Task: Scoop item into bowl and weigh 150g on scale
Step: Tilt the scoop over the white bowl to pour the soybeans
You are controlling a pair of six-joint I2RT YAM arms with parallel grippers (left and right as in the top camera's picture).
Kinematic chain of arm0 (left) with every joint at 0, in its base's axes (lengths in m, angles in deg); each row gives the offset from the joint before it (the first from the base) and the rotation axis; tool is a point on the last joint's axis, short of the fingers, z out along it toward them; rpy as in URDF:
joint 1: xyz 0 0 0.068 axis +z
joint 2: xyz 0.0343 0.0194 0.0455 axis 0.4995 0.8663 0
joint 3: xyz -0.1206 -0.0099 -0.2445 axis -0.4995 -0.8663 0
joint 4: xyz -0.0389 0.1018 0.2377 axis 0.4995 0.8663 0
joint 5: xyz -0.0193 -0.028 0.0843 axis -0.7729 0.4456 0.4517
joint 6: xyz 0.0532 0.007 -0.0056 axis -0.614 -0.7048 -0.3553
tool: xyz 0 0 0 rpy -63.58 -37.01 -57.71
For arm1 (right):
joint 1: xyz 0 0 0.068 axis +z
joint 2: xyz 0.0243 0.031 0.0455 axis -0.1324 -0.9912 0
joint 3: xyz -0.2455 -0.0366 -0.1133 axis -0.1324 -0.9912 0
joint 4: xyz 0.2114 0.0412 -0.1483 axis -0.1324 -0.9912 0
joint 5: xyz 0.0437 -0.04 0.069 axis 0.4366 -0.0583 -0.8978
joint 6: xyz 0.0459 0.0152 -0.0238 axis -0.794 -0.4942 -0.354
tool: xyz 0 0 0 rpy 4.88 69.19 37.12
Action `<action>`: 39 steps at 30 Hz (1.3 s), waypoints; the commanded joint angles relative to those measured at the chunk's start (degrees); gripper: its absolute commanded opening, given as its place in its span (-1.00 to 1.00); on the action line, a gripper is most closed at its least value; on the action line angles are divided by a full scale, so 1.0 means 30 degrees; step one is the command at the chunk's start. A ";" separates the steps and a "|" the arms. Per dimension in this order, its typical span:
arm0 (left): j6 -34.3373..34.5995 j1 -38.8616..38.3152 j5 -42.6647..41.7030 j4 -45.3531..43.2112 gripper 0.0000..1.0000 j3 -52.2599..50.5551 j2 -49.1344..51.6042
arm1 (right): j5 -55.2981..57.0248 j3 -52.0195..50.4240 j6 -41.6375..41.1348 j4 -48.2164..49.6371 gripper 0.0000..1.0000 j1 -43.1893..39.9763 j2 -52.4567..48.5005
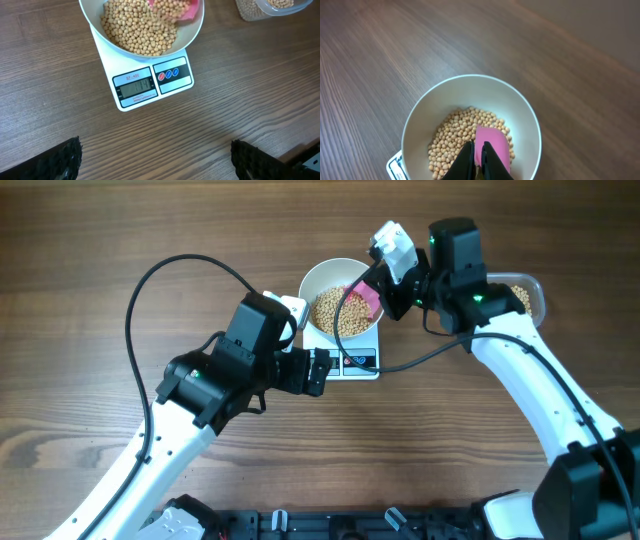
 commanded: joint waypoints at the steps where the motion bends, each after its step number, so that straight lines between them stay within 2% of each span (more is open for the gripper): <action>1: -0.0393 -0.0087 0.0182 0.0007 1.00 -0.0080 -0.0015 | 0.0109 0.0612 0.0765 -0.0058 -0.91 0.0117 0.0546; 6: -0.0393 -0.0087 0.0182 0.0007 1.00 -0.0080 -0.0015 | 0.0124 0.0605 0.0984 -0.0379 -0.91 0.0226 0.0539; 15: -0.0393 -0.0087 0.0182 0.0007 1.00 -0.0080 -0.0015 | 0.2113 0.0605 0.3366 -0.0372 -0.92 0.0896 0.0546; 39: -0.0393 -0.0087 0.0182 0.0007 1.00 -0.0080 -0.0015 | 0.2106 0.0612 0.3395 0.1151 -0.91 0.0940 0.1253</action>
